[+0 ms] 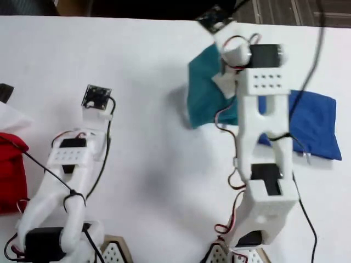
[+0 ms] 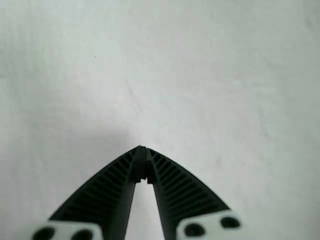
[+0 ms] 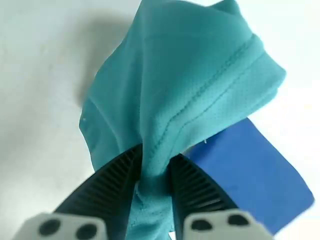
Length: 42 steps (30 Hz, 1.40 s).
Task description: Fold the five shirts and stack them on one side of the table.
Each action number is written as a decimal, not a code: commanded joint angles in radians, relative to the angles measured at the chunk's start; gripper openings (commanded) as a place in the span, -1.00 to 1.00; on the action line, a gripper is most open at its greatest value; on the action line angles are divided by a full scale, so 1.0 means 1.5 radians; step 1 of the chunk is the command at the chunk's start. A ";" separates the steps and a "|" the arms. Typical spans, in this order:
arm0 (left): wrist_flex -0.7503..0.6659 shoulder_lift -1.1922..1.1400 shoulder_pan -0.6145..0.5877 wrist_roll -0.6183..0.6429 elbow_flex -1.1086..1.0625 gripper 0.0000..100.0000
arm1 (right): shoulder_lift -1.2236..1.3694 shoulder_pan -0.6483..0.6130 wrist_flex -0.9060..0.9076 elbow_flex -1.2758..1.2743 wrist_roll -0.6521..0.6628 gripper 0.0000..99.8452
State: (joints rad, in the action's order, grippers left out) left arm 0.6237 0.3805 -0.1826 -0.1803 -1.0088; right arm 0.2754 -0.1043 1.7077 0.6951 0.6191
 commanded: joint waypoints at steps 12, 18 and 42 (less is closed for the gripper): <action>-0.011 0.001 -0.005 0.007 0.006 -0.95 | -0.296 0.225 -0.003 -0.226 0.097 -0.96; -0.011 0.000 -0.005 0.007 0.006 -0.95 | -0.294 0.316 -0.053 -0.253 0.149 -0.96; -0.011 0.000 -0.004 0.007 0.005 -0.95 | 0.096 0.414 -0.200 -0.047 0.211 -0.96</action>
State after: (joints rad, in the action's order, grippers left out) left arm 0.6237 0.3790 -0.1841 -0.1803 -1.0088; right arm 0.3552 0.5063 1.3886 0.4895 0.9291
